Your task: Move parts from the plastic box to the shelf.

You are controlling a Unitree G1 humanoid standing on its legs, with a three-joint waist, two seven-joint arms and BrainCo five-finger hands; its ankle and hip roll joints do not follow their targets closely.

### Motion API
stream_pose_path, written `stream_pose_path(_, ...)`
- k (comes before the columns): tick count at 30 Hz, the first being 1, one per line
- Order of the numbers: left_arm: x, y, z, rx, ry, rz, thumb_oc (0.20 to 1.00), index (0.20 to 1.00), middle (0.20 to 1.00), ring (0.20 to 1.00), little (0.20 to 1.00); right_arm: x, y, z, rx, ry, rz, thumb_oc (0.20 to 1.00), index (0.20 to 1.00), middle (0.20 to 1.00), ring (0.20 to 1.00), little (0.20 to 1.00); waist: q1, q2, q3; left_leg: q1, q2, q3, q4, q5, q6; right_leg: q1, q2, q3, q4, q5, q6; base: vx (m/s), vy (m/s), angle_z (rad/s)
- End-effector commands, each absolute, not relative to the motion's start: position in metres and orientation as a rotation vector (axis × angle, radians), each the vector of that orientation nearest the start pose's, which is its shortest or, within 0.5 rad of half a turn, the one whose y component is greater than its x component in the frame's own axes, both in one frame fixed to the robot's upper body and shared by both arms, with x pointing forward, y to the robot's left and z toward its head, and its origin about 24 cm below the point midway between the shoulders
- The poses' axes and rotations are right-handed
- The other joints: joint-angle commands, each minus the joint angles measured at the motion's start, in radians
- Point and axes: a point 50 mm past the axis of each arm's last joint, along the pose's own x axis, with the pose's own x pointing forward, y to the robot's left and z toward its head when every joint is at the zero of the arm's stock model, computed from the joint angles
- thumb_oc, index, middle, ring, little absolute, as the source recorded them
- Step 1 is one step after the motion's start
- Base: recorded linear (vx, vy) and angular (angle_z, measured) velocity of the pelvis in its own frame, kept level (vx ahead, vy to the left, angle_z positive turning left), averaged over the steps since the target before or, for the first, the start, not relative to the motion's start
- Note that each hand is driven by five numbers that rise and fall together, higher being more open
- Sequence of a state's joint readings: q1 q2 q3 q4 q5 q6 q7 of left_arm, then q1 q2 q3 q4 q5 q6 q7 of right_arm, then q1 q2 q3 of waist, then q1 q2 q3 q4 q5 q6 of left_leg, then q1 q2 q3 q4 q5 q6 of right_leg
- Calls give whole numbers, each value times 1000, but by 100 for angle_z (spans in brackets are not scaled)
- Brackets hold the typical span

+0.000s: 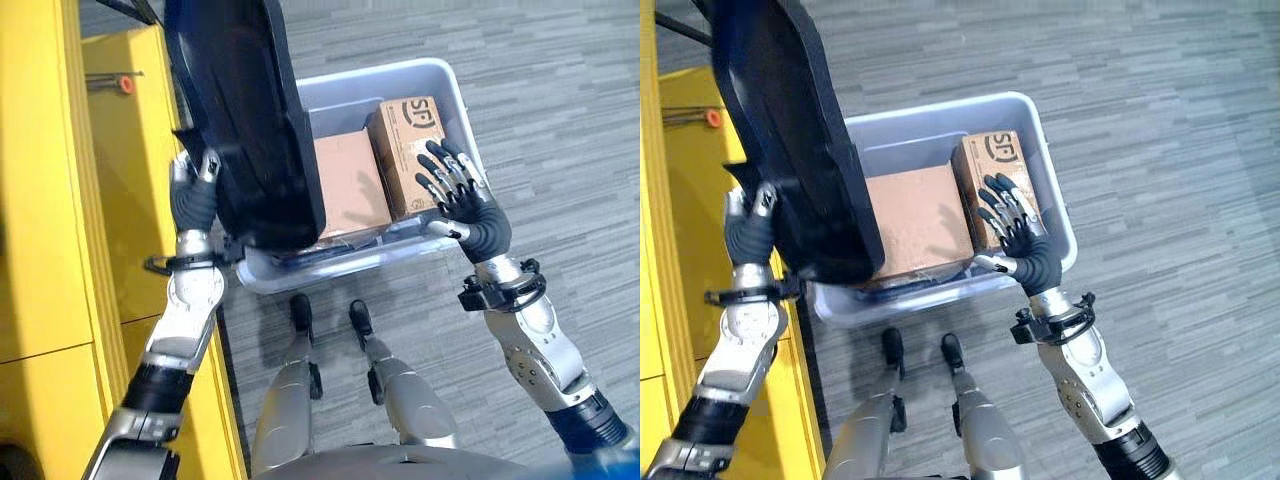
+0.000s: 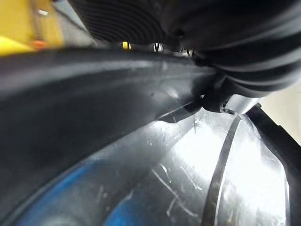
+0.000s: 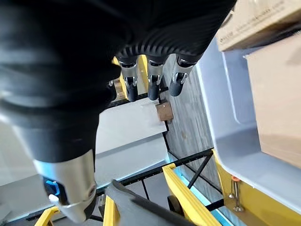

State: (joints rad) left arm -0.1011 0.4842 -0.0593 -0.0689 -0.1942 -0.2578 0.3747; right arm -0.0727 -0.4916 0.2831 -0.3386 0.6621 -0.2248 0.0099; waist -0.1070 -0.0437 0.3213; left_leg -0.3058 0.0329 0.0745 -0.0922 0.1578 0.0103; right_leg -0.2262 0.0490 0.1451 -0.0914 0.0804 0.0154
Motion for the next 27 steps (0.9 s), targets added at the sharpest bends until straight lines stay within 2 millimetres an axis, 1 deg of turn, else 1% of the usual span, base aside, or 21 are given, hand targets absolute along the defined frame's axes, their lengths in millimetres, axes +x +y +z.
stream_pose_path(1,258,215,127,164,-469,95,200,200,200,200,200,229,-142,134,270,-407,462,1000,1000,1000,1000,1000,18,-9,-164,116,48,-51,5,-98,-62,12,-101,-77,41,-34,76,38,-84,17)
stream_pose_path(4,247,209,109,89,-375,6,200,200,200,200,200,231,-143,127,278,-366,462,1000,1000,1000,1000,1000,30,3,-182,144,55,-77,5,-94,-66,41,-88,-99,87,-76,60,10,-83,39)
stream_pose_path(5,238,205,102,19,-333,-46,200,200,200,200,200,233,-143,123,274,-343,469,1000,1000,1000,1000,1000,43,12,-189,155,64,-103,5,-85,-71,51,-73,-117,132,-107,49,-14,-150,67)
stream_pose_path(7,225,201,89,-70,-265,-83,200,200,200,200,200,235,-141,125,204,-352,492,1000,1000,1000,1000,1000,62,24,-201,165,82,-161,5,-56,-83,80,-49,-165,165,-153,27,-48,-213,69)
stream_pose_path(9,222,202,83,-103,-234,-78,200,200,200,200,200,236,-139,128,182,-362,507,1000,1000,1000,1000,1000,72,26,-203,159,89,-199,5,-33,-94,95,-37,-201,173,-170,15,-57,-193,59)
stream_pose_path(10,220,203,80,-116,-222,-70,200,200,200,200,200,238,-138,130,171,-373,520,1000,1000,1000,1000,1000,84,26,-203,152,90,-216,5,-19,-98,102,-32,-218,169,-175,10,-51,-173,79)
stream_pose_path(12,217,201,75,-137,-196,-68,200,200,200,200,200,241,-135,136,171,-393,535,1000,1000,1000,1000,1000,103,29,-198,131,85,-259,5,13,-109,112,-27,-257,166,-183,3,-61,-160,67)
stream_pose_path(14,215,200,70,-150,-170,-69,200,200,200,200,200,244,-136,139,165,-407,527,1000,1000,1000,1000,1000,110,39,-185,103,71,-298,5,43,-122,115,-27,-305,176,-199,-9,-79,-136,86)
stream_pose_path(15,214,198,68,-161,-161,-72,200,200,200,200,200,246,-139,142,168,-418,510,1000,1000,1000,1000,1000,112,51,-173,71,53,-286,5,68,-121,111,-36,-351,185,-210,-15,-93,-92,141)
stream_pose_path(16,216,198,69,-157,-168,-68,200,200,200,200,200,247,-141,144,164,-428,496,1000,1000,1000,1000,1000,103,52,-165,67,47,-233,5,62,-108,107,-44,-365,188,-207,-15,-116,-50,152)
stream_pose_path(17,218,197,69,-155,-175,-64,200,200,200,200,200,246,-143,145,160,-435,483,1000,1000,1000,1000,1000,95,52,-161,76,55,-151,5,53,-90,100,-54,-379,191,-200,-13,-124,-8,159)
stream_pose_path(18,223,195,70,-150,-182,-64,200,200,200,200,200,245,-146,138,167,-408,460,1000,1000,1000,1000,1000,87,42,-160,131,85,-51,19,13,-73,92,-85,-413,203,-201,-17,-128,-20,147)
stream_pose_path(19,223,195,71,-143,-184,-69,200,200,200,200,200,243,-150,133,170,-387,445,1000,1000,1000,1000,1000,84,37,-158,145,98,-42,49,-9,-75,90,-100,-431,209,-200,-19,-86,-21,136)
stream_pose_path(20,223,195,71,-143,-183,-70,200,200,200,200,200,242,-150,133,170,-387,445,1000,1000,1000,1000,1000,83,37,-157,145,98,-44,53,-11,-75,90,-100,-432,210,-201,-19,-75,8,76)
stream_pose_path(21,224,193,72,-144,-189,-77,200,200,200,200,200,239,-156,126,173,-357,421,1000,1000,1000,1000,1000,73,34,-157,154,123,-40,112,-26,-77,80,-122,-454,233,-206,-25,-32,66,69)
stream_pose_path(22,226,190,74,-151,-194,-90,200,200,200,200,200,233,-163,116,188,-312,394,1000,1000,1000,1000,1000,51,37,-167,214,177,-34,143,-36,-90,67,-150,-487,272,-229,-28,-57,372,114)
stream_pose_path(23,222,191,76,-160,-196,-85,200,200,200,200,200,225,-175,100,218,-238,321,1000,1000,1000,1000,1000,17,84,-187,317,198,-21,40,-80,-98,19,-211,-537,392,-240,-2,-44,490,208)
stream_pose_path(24,218,195,75,-141,-191,-82,200,200,200,200,200,225,-176,97,225,-227,303,1000,1000,1000,1000,1000,28,79,-174,309,181,-5,32,-99,-98,24,-232,-553,393,-231,7,-62,502,199)
stream_pose_path(25,218,196,75,-133,-187,-79,200,200,200,200,200,226,-175,95,234,-220,299,1000,1000,1000,1000,1000,36,76,-172,308,168,-11,27,-112,-92,33,-239,-560,379,-217,14,-75,283,132)
stream_pose_path(26,216,200,74,-123,-183,-62,200,200,200,200,200,225,-176,95,243,-225,295,1000,1000,1000,1000,1000,46,69,-171,300,153,-5,10,-121,-90,48,-258,-583,350,-183,37,-43,146,42)
stream_pose_path(27,216,200,74,-123,-183,-62,200,200,200,200,200,225,-176,95,243,-224,295,1000,1000,1000,1000,1000,46,69,-172,300,153,-6,10,-121,-90,49,-258,-584,350,-182,37,-57,163,52)
